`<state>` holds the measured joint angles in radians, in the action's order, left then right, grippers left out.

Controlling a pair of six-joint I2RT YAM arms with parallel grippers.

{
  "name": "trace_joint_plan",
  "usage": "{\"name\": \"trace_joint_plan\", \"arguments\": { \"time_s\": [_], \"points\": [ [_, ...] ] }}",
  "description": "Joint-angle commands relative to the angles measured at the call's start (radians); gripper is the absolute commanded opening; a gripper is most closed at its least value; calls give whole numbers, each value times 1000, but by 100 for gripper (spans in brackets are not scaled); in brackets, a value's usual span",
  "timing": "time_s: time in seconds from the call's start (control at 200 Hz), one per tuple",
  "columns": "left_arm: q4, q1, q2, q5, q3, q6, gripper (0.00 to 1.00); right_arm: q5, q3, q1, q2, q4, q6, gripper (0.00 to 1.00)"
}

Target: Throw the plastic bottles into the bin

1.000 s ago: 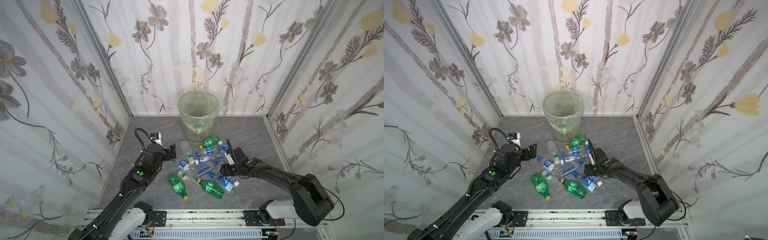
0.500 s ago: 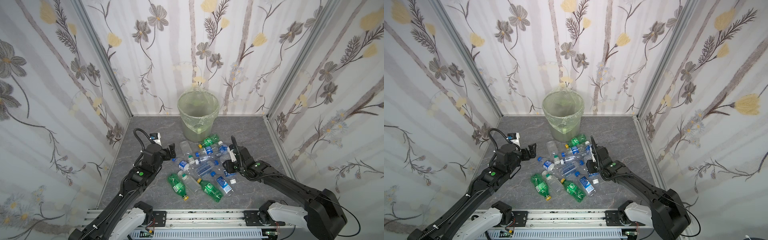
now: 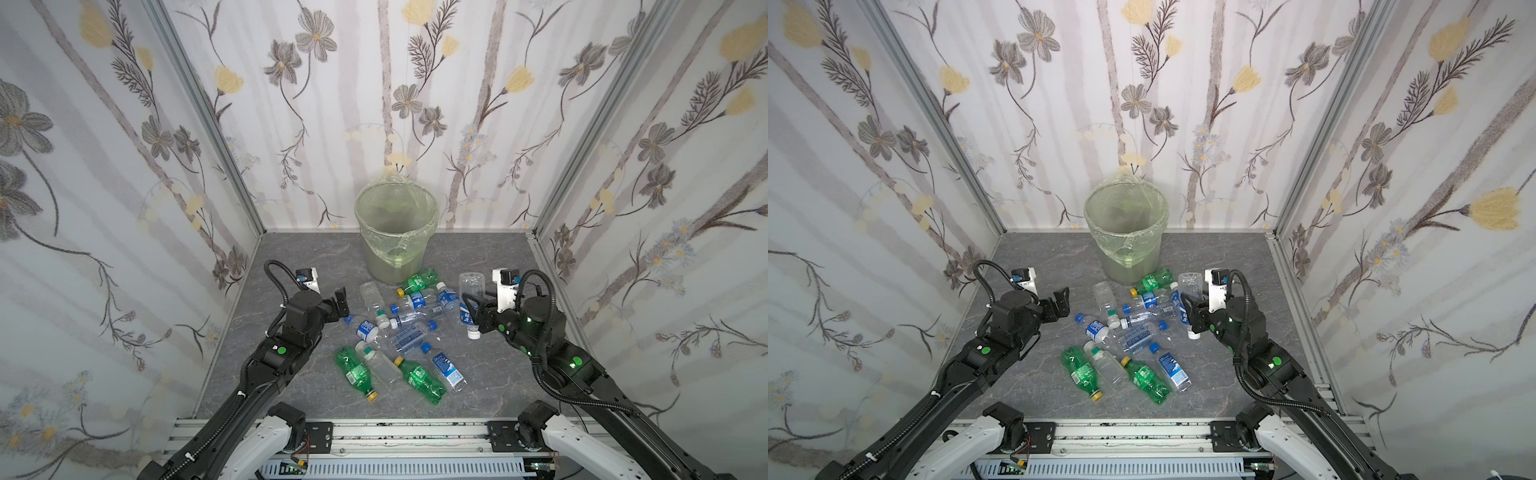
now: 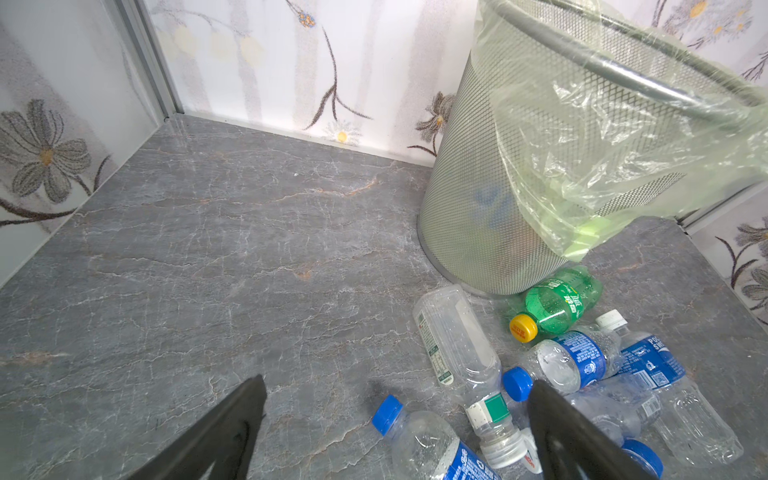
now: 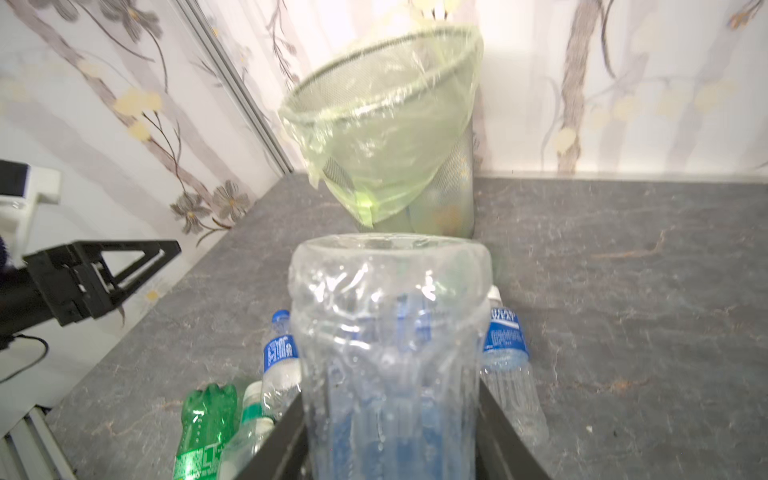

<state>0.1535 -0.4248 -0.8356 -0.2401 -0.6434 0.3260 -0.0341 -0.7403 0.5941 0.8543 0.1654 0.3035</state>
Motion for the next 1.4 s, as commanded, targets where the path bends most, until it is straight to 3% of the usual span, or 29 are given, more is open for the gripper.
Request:
{"name": "trace_joint_plan", "arguments": {
  "time_s": [0.0,0.18,0.34,0.385,0.415,0.445,0.495,0.535,0.764,0.959,1.399],
  "points": [
    [-29,4,8,-27,11,36,100,-28,-53,0,-10,-150,-55,37],
    [-26,7,-5,-3,2,48,100,-6,-228,-1,160,-253,-114,37],
    [-20,7,3,27,-7,78,100,73,-588,-54,541,-279,-81,32],
    [-14,7,2,31,-11,87,100,134,-786,-79,702,-184,-58,44],
    [-8,7,-1,34,-15,92,100,164,-908,-90,825,-104,-52,65],
    [2,7,-6,36,-23,94,100,192,-1049,-97,929,-13,-58,78],
    [25,7,-14,44,-38,97,100,191,-1235,-98,1057,118,-68,85],
    [50,8,-19,48,-51,98,100,186,-1281,-96,1097,147,-69,87],
    [101,7,6,44,-40,95,100,211,-933,-99,907,-63,-76,93],
    [214,3,-46,63,-76,98,100,214,-677,-113,694,-94,-98,95],
    [441,-111,-71,52,-73,354,100,144,-212,-187,395,-144,-67,99]
  ]
}}
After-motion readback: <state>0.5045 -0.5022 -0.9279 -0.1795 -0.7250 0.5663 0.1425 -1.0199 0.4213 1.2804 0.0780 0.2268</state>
